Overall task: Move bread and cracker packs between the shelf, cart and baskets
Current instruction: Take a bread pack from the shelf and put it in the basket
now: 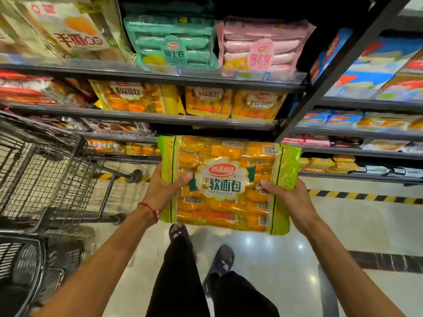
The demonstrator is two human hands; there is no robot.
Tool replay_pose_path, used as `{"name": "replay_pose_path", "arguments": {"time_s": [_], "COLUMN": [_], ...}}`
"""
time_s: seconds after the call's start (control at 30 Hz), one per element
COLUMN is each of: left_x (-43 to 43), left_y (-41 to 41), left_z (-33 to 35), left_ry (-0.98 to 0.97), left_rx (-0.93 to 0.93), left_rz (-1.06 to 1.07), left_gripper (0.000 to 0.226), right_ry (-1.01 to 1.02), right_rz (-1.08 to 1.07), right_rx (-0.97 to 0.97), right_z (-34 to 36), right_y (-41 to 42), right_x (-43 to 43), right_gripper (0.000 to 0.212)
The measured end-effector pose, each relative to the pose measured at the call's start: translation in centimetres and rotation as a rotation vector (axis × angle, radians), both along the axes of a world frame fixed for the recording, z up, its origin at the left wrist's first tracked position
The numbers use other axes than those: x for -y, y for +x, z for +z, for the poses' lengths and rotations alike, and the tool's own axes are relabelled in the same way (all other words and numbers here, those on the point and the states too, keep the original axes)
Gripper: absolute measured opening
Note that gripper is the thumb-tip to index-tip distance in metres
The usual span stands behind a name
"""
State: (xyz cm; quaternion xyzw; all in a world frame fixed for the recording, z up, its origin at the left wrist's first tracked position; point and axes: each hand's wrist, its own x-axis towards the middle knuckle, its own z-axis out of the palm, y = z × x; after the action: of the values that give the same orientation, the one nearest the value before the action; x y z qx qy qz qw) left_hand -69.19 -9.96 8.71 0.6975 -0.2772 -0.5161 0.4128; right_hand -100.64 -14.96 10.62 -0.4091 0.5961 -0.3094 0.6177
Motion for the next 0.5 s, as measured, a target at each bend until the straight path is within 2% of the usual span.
{"name": "replay_pose_path", "arguments": {"time_s": [0.1, 0.3, 0.5], "left_x": [1.0, 5.5, 10.9], "left_y": [0.1, 0.4, 1.3], "left_z": [-3.6, -14.4, -28.1], "left_ry": [-0.004, -0.017, -0.129], "left_rx": [0.012, 0.034, 0.081], "left_rz": [0.018, 0.054, 0.071], "left_gripper": [0.069, 0.060, 0.057], "right_ry": [0.034, 0.027, -0.117], "right_rz": [-0.025, -0.047, -0.059], "right_rx": [-0.009, -0.024, -0.040], "right_z": [-4.0, -15.7, -29.4], "right_y": [0.2, 1.6, 3.2], "right_x": [1.3, 6.0, 11.2], "right_gripper": [0.043, 0.042, 0.041]}}
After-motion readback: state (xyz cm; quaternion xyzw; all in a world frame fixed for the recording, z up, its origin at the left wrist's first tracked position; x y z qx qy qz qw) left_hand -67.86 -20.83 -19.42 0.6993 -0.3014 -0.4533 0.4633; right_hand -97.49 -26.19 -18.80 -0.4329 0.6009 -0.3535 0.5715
